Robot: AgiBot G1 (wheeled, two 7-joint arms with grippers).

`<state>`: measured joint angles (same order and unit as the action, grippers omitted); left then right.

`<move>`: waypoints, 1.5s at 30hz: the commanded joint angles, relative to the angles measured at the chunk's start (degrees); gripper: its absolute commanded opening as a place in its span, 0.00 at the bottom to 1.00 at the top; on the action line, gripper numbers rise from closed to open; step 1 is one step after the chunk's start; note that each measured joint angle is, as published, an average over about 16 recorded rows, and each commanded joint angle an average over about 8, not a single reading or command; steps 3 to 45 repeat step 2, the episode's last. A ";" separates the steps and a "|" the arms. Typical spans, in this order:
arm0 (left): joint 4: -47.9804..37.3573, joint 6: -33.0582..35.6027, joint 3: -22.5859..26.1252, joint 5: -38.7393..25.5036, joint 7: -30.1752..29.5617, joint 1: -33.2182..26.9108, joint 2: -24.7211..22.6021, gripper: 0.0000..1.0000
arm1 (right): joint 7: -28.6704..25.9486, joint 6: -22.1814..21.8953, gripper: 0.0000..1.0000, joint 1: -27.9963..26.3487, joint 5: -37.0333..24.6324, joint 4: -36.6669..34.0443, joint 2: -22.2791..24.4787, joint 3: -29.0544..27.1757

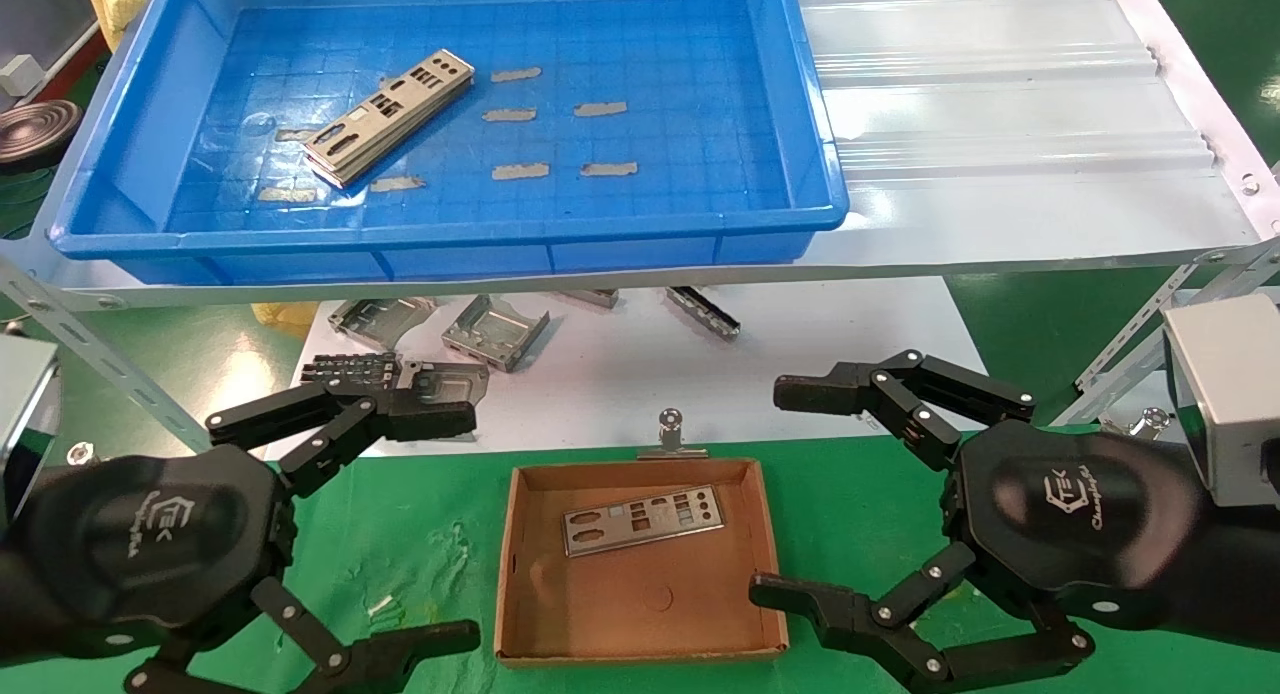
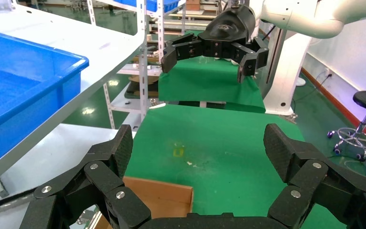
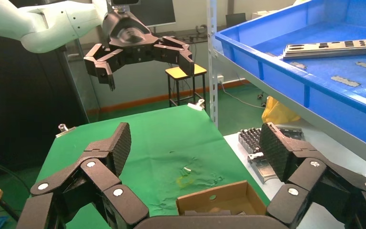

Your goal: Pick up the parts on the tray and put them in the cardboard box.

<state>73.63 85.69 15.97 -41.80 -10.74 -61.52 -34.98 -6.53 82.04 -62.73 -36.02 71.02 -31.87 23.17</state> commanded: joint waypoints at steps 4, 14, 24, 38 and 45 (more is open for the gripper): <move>-0.07 -0.01 0.04 -0.03 0.02 -0.03 -0.04 1.00 | 0.00 0.00 1.00 0.00 0.00 0.00 0.00 0.00; -0.07 -0.01 0.04 -0.03 0.02 -0.03 -0.04 1.00 | 0.00 0.00 1.00 0.00 0.00 0.00 0.00 0.00; -0.07 -0.01 0.04 -0.03 0.02 -0.03 -0.04 1.00 | 0.00 0.00 1.00 0.00 0.00 0.00 0.00 0.00; -0.07 -0.01 0.04 -0.03 0.02 -0.03 -0.04 1.00 | 0.00 0.00 1.00 0.00 0.00 0.00 0.00 0.00; -0.07 -0.01 0.04 -0.03 0.02 -0.03 -0.04 1.00 | 0.00 0.00 1.00 0.00 0.00 0.00 0.00 0.00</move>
